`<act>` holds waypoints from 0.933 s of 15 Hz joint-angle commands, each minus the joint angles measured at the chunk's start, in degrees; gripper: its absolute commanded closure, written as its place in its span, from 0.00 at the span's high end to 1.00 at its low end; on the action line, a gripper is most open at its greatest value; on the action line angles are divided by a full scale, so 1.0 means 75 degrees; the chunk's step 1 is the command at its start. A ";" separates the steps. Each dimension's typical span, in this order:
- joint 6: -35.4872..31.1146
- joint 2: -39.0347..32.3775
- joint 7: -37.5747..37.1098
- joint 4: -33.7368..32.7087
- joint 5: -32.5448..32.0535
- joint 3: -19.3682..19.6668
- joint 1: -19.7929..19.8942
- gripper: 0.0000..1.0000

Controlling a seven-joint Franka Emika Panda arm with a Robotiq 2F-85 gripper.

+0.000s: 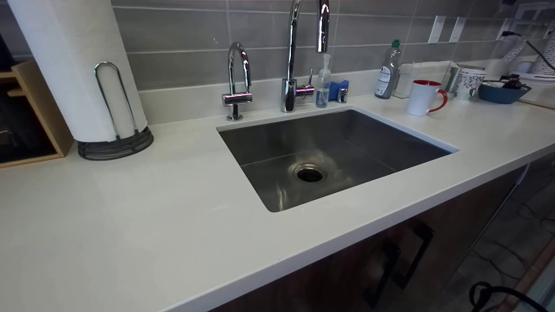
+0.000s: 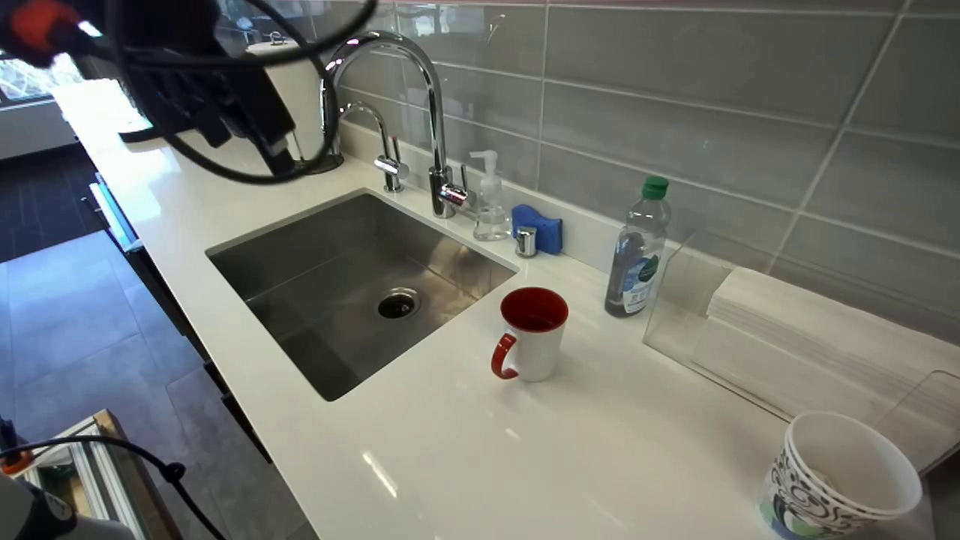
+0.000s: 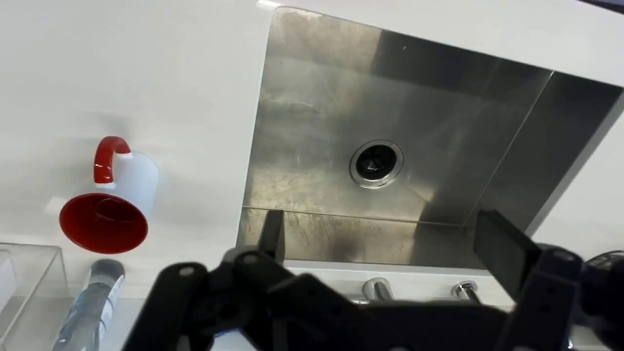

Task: Pour the water in the mug, into the sink

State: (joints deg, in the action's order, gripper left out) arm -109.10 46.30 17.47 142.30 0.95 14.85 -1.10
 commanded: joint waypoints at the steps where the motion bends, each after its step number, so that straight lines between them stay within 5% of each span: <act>1: -0.0424 -0.1118 0.0666 -0.0301 0.0077 0.0609 0.0163 1.00; 14: -0.2458 -0.4532 0.2356 -0.1171 0.0093 0.1259 0.0897 1.00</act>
State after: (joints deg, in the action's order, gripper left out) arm -125.61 18.60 31.65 136.95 0.96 24.32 3.63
